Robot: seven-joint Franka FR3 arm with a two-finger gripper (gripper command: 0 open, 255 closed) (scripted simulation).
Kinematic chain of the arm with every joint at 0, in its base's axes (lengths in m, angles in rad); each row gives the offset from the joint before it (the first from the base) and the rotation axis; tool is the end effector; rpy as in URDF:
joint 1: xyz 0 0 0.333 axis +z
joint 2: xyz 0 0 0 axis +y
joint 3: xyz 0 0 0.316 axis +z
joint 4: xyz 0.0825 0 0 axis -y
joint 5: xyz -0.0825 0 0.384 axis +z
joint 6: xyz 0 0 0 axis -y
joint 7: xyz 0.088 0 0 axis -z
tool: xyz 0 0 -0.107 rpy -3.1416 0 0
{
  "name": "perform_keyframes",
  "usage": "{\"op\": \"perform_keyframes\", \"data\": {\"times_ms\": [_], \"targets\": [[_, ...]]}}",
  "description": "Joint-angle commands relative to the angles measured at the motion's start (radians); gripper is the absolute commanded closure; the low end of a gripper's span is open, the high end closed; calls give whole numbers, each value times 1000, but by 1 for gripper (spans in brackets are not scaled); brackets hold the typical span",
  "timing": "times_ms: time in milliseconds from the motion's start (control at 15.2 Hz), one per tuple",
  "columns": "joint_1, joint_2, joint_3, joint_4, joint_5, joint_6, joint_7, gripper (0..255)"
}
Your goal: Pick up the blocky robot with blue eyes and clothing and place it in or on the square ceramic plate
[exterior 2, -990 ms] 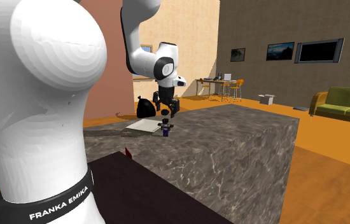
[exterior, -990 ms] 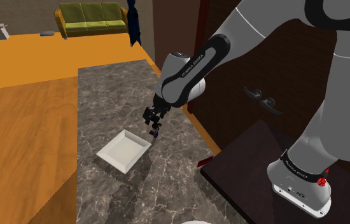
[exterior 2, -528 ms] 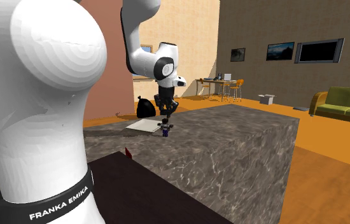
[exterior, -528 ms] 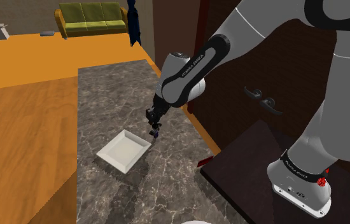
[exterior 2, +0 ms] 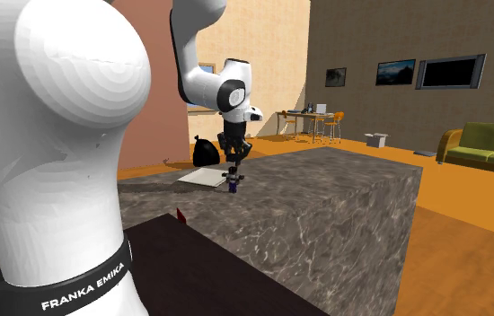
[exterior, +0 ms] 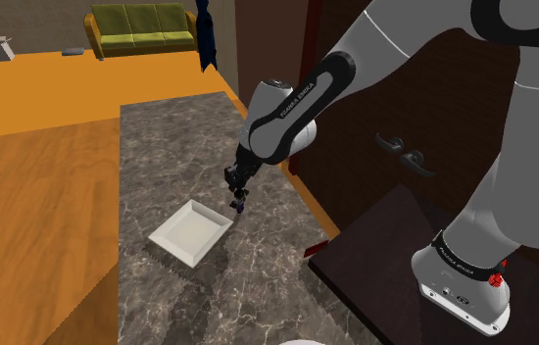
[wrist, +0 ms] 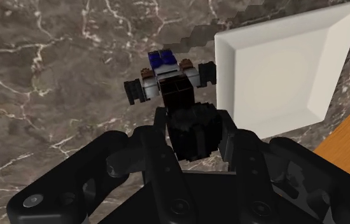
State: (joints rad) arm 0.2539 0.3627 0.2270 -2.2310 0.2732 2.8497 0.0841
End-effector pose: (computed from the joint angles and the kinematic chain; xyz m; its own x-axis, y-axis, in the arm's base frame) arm 0.5130 0.2509 0.2361 0.9749 0.0928 0.2021 0.1406 -0.9613 -0.2367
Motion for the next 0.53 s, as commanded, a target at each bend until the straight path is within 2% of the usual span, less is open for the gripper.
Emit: {"op": "perform_keyframes", "data": {"times_ms": [0,462], "targets": [[1,-18,-1,-1,-2,-17,5,255],[2,-98,-7,1,-10,-98,25,255]]}}
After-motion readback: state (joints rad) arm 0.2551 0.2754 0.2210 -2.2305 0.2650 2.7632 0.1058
